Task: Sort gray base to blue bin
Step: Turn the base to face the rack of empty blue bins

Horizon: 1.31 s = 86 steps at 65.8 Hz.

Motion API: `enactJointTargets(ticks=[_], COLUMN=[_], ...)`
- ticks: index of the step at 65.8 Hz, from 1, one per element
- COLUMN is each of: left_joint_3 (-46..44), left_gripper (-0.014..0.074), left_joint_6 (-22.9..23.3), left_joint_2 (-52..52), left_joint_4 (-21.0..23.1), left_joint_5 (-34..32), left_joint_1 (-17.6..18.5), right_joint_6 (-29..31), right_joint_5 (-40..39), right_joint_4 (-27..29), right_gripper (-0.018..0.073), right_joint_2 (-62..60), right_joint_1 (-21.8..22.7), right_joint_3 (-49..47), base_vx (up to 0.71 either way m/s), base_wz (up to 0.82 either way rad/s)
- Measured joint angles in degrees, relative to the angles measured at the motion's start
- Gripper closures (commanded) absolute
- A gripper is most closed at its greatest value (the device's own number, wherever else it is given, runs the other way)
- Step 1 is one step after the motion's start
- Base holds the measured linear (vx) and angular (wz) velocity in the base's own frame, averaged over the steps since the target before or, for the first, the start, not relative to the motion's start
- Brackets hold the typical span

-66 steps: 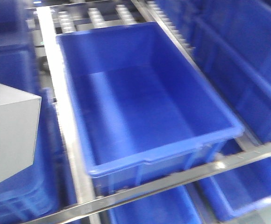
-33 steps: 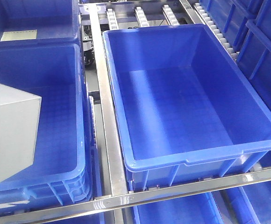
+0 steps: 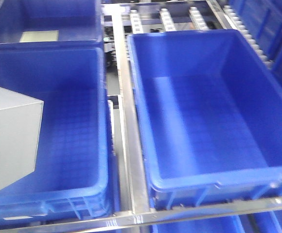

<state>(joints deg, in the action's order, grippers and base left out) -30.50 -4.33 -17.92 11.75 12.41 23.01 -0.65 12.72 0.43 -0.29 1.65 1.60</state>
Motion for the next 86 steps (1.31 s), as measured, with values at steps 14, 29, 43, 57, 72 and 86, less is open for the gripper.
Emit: enactJointTargets(ticks=[14,29,43,57,72,86], left_joint_3=[0.0,0.0,0.0,0.0,0.0,0.0], left_gripper=[0.0603,0.0603,0.0603,0.0603,0.0603,0.0603], left_joint_6=[0.0,0.0,0.0,0.0,0.0,-0.1], left_joint_2=[0.0,0.0,0.0,0.0,0.0,0.0], left_joint_4=[0.0,0.0,0.0,0.0,0.0,-0.1], left_joint_5=[0.0,0.0,0.0,0.0,0.0,-0.3], left_joint_1=[0.0,0.0,0.0,0.0,0.0,0.0], right_joint_6=[0.0,0.0,0.0,0.0,0.0,0.0], right_joint_5=[0.0,-0.1,-0.8,-0.8,-0.8,-0.8], right_joint_4=[0.0,0.0,0.0,0.0,0.0,0.0], right_gripper=[0.0564,0.0564,0.0564,0.0564,0.0564,0.0564], right_joint_2=[0.0,0.0,0.0,0.0,0.0,0.0], right_joint_1=[0.0,0.0,0.0,0.0,0.0,0.0], right_joint_3=[0.0,0.0,0.0,0.0,0.0,0.0], base_vx=[0.07,0.09,0.06,0.01,0.00,0.00], base_wz=[0.22,0.13,0.14,0.05,0.00,0.00])
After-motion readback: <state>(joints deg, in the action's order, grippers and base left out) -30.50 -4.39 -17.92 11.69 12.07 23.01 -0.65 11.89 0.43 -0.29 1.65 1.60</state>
